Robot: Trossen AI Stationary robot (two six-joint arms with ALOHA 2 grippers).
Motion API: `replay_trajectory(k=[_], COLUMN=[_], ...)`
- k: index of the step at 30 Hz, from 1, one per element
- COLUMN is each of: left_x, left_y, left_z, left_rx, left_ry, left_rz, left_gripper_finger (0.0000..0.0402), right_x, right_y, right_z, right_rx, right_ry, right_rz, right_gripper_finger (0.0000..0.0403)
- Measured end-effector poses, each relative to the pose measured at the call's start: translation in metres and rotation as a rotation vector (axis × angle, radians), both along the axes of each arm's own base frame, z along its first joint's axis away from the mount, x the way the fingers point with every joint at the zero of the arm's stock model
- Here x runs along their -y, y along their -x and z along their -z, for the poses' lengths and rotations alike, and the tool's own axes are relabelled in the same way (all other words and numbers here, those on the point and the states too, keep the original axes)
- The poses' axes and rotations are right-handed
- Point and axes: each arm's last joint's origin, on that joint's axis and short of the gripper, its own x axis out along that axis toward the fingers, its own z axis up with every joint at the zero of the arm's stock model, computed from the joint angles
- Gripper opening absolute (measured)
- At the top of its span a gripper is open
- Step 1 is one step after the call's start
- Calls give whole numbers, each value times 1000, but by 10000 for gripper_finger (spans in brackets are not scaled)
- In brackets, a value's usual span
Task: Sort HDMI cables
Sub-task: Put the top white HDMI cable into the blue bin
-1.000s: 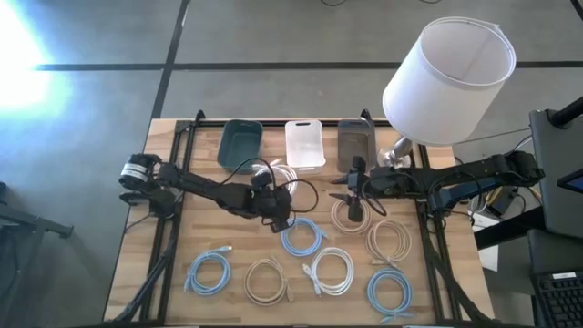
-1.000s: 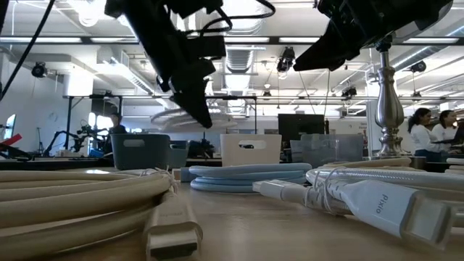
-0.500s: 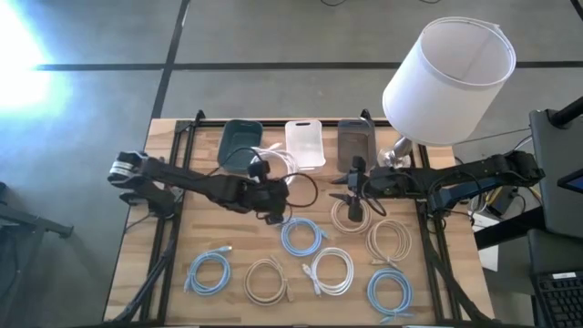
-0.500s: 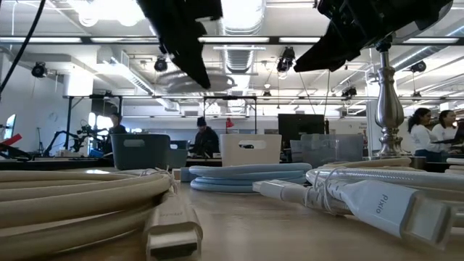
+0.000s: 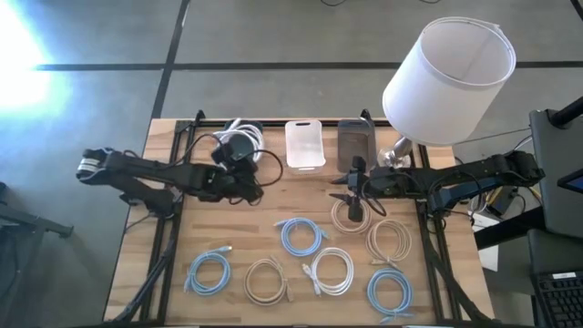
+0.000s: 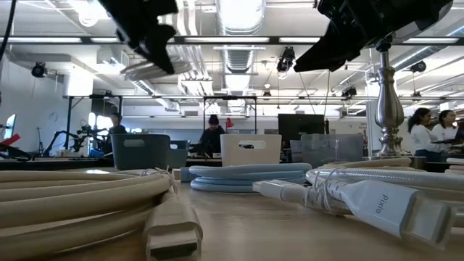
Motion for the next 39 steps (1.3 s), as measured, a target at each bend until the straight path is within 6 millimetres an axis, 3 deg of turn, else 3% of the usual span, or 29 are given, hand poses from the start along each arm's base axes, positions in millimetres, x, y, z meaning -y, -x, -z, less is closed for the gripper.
replay_trajectory(k=[5,14,26,39], left_x=[-12,-39,-75,-87], left_y=[11,9,25,34], left_z=[30,70,93,106], left_rx=[40,182,296,326], left_ry=[14,-75,-89,-4], left_rz=[-73,-138,-285,-243], left_gripper_finger=[29,29,32,32], right_x=[0,0,0,0], right_y=[0,0,0,0], right_z=[0,0,0,0], right_rx=[2,1,1,1], right_ry=[0,0,0,0], right_rz=[0,0,0,0], right_gripper_finger=[166,166,166,166])
